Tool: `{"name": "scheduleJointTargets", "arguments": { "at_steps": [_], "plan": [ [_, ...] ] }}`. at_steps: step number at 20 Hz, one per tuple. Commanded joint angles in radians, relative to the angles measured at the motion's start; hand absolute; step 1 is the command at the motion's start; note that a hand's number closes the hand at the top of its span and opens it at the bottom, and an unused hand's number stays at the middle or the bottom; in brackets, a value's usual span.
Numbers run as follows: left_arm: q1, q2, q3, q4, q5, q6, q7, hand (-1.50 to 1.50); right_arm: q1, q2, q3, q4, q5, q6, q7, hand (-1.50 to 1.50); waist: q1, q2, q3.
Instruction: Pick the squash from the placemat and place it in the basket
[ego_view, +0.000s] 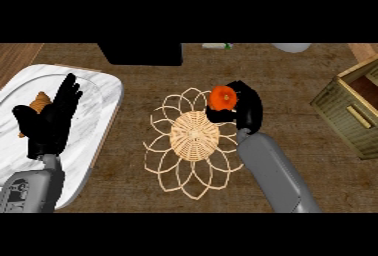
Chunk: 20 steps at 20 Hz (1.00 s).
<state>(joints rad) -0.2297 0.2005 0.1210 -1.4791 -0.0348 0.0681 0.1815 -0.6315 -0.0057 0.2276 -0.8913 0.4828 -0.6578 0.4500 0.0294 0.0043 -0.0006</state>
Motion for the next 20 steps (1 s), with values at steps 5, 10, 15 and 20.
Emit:
{"name": "scheduleJointTargets", "arguments": {
  "at_steps": [5,10,15,20],
  "plan": [
    [0.061,0.055,0.051,-0.069,0.047,-0.049,0.013,0.00,-0.096,0.006,0.011,-0.182,0.043,-0.178,0.057,1.50,-0.023,-0.011,0.000],
    [0.014,0.012,0.051,0.073,0.013,-0.003,-0.064,0.00,-0.195,-0.064,0.011,-0.243,0.254,-0.100,0.350,1.50,-0.044,-0.010,-0.001],
    [0.040,0.007,0.027,-0.038,0.005,0.006,0.028,0.00,-0.287,-0.143,-0.062,-0.336,0.335,0.046,0.532,1.50,-0.038,-0.011,0.000],
    [0.050,0.001,0.032,0.009,0.016,-0.017,-0.046,0.00,-0.354,-0.208,-0.208,-0.332,0.307,-0.005,0.498,1.50,-0.032,-0.005,0.000]
  ]
}}
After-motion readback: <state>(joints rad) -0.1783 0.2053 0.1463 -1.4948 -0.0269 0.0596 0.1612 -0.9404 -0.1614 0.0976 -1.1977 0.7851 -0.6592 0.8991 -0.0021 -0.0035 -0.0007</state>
